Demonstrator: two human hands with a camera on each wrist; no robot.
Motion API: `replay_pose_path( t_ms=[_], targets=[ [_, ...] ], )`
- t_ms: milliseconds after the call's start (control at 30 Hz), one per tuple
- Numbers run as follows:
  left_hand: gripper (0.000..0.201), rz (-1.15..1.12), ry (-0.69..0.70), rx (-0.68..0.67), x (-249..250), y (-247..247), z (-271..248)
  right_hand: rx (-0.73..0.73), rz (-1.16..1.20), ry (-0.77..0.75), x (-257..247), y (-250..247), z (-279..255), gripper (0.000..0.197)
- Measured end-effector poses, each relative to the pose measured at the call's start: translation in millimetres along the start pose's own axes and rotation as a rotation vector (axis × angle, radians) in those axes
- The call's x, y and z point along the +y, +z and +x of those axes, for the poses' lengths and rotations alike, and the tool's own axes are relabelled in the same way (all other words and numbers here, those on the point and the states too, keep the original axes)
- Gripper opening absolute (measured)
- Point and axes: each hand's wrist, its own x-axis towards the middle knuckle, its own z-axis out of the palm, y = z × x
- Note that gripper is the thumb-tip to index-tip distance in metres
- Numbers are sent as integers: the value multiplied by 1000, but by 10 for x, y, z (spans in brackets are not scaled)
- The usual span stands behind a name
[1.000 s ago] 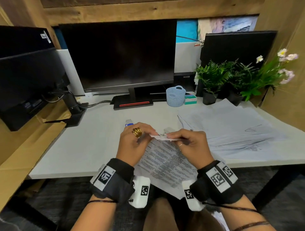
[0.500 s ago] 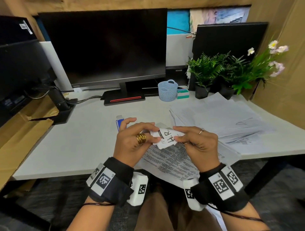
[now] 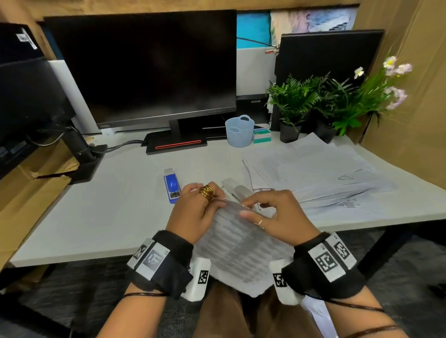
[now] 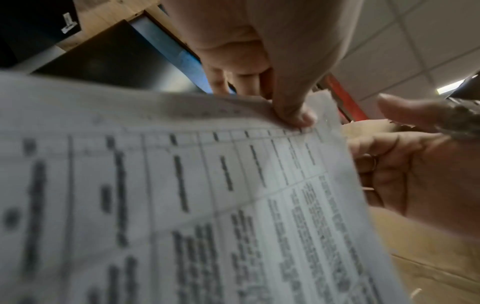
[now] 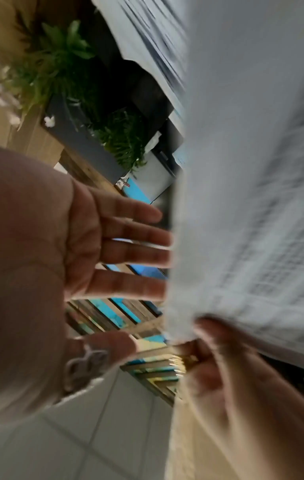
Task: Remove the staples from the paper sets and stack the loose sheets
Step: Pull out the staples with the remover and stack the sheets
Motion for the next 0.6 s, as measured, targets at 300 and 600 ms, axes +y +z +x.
replay_pose_path(
  t_ms=[300,600],
  targets=[
    [28,103,-322,-130,-123,-23,-69,-372,-605,735,269,250,1072,77],
    [23,-8,-482,-83,-175,-198,-87,-349,-363,778,126,526,1121,53]
  ],
)
